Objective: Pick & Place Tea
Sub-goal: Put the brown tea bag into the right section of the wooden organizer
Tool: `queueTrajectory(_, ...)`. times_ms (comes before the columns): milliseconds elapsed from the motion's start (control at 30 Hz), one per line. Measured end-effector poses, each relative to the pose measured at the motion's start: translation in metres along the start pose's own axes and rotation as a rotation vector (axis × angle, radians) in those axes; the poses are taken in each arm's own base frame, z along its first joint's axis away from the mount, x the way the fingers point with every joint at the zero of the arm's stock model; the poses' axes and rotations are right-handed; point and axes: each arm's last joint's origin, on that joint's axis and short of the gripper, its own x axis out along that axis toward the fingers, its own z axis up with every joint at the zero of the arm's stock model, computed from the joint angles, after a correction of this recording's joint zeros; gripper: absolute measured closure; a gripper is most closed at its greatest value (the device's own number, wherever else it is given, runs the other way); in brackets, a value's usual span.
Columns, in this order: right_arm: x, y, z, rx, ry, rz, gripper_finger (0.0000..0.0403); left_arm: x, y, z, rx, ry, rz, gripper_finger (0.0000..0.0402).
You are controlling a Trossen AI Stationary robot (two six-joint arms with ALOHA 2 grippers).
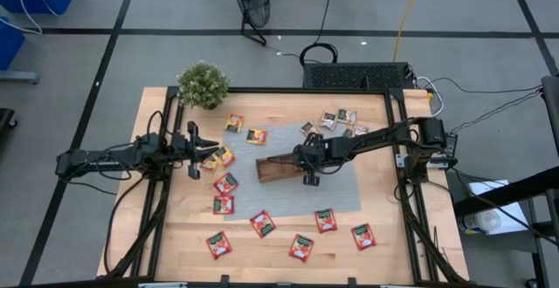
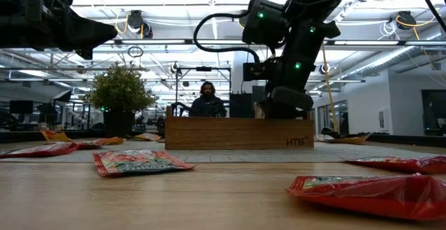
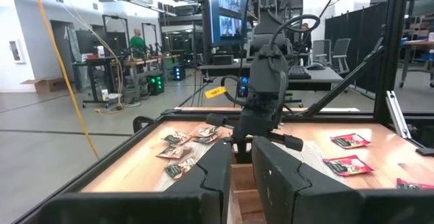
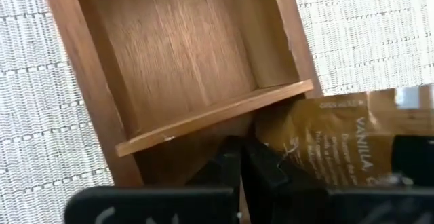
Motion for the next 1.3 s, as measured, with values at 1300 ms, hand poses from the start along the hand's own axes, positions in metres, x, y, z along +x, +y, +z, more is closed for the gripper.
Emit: queueTrajectory(1300,-0.082,-0.048,-0.079,0.201,0.032,-0.402,0.0297,0.000,0.000,0.000,0.000,0.000,0.000,0.0334)
